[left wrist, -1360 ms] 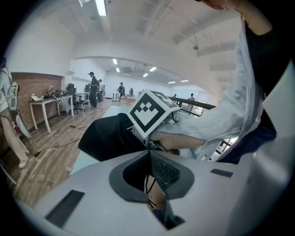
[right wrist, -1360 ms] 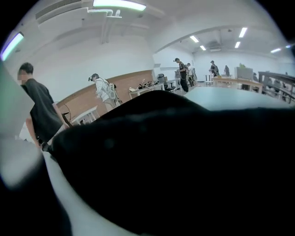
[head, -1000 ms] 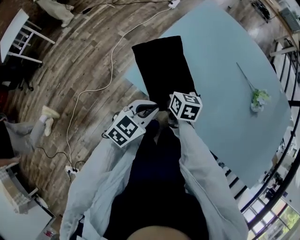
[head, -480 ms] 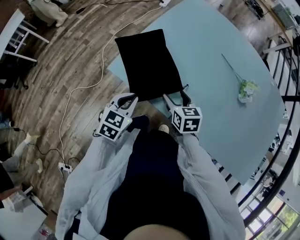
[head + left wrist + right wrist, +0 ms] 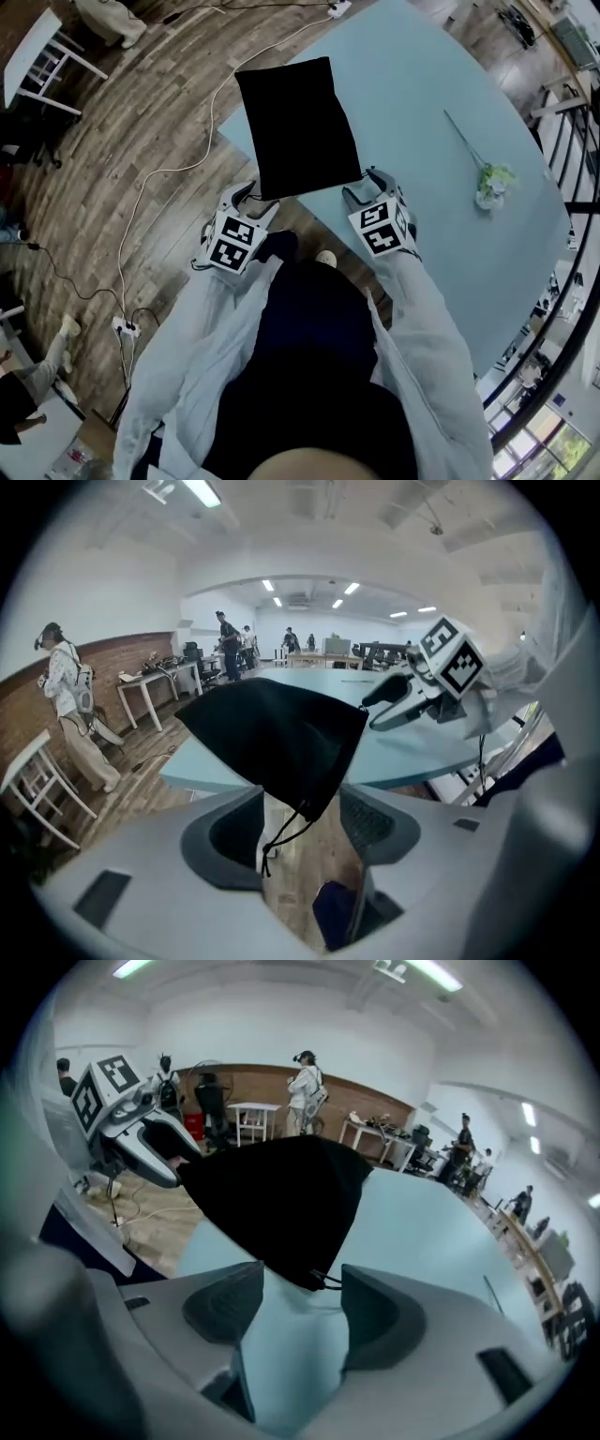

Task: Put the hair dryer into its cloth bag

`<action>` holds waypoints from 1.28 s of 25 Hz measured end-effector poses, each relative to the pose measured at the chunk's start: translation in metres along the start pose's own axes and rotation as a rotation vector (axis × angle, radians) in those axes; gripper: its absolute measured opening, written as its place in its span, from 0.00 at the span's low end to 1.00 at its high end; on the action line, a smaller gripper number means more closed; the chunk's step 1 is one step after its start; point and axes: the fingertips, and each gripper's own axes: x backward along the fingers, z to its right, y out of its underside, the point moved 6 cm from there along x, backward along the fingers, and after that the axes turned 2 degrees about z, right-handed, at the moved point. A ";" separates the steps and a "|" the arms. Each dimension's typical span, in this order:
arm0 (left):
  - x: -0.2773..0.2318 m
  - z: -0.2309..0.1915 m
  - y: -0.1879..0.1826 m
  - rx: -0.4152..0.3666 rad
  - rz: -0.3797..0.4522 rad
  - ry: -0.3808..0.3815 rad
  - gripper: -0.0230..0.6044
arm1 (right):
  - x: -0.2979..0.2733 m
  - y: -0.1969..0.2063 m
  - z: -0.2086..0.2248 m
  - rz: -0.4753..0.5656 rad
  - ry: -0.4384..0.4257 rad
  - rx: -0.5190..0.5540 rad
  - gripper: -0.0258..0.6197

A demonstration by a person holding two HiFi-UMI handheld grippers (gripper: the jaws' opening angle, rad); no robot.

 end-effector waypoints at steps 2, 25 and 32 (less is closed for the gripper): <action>-0.011 0.003 0.006 -0.053 -0.038 -0.027 0.43 | -0.009 0.002 0.004 -0.038 -0.018 0.037 0.43; -0.023 0.032 0.049 -0.029 -0.112 0.050 0.13 | 0.023 0.051 -0.015 -0.029 -0.083 -0.042 0.11; 0.013 0.012 0.038 0.186 -0.072 0.114 0.50 | 0.046 0.049 -0.016 0.094 -0.128 -0.277 0.60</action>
